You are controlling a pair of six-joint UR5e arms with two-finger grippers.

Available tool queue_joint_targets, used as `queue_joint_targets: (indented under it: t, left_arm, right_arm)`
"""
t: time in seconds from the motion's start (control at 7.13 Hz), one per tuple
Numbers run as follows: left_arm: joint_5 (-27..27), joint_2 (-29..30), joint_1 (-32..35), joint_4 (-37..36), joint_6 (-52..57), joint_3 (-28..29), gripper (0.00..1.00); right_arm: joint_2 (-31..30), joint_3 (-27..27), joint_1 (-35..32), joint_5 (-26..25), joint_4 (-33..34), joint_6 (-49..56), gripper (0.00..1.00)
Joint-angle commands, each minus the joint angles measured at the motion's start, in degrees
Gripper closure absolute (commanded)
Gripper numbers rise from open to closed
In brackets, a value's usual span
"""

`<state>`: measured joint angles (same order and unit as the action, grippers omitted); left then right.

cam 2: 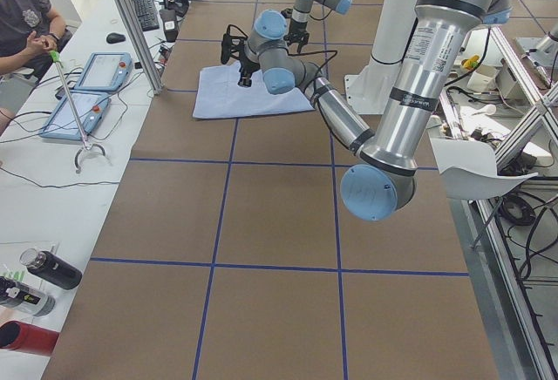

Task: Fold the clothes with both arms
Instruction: 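Lower the right gripper to the shirt corner nearest the robot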

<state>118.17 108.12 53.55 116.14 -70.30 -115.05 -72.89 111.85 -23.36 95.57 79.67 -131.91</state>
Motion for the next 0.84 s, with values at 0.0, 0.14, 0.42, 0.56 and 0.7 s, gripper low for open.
queue_joint_targets:
  t: [0.0,0.14,0.42,0.56,0.7]
  left_arm:
    - [0.0,-0.5,-0.6,-0.1,0.1,0.5,0.46]
    - [0.0,-0.5,-0.7,-0.1,0.2,0.9,0.46]
    - [0.0,-0.5,-0.7,-0.1,0.2,0.9,0.46]
    - [0.0,-0.5,-0.7,-0.1,0.2,0.8,0.46]
    - [-0.1,-0.5,-0.7,-0.1,0.1,0.8,0.46]
  right_arm:
    - [0.4,0.0,3.3,-3.7,0.3,-5.6,0.06]
    - [1.0,-0.2,6.0,-4.7,0.3,-7.7,0.06]
    - [1.0,-0.2,8.3,-5.0,0.3,-9.4,0.06]
    - [0.8,-0.2,8.5,-5.0,0.4,-9.5,0.06]
    - [0.7,-0.7,8.8,-4.9,0.4,-9.5,0.06]
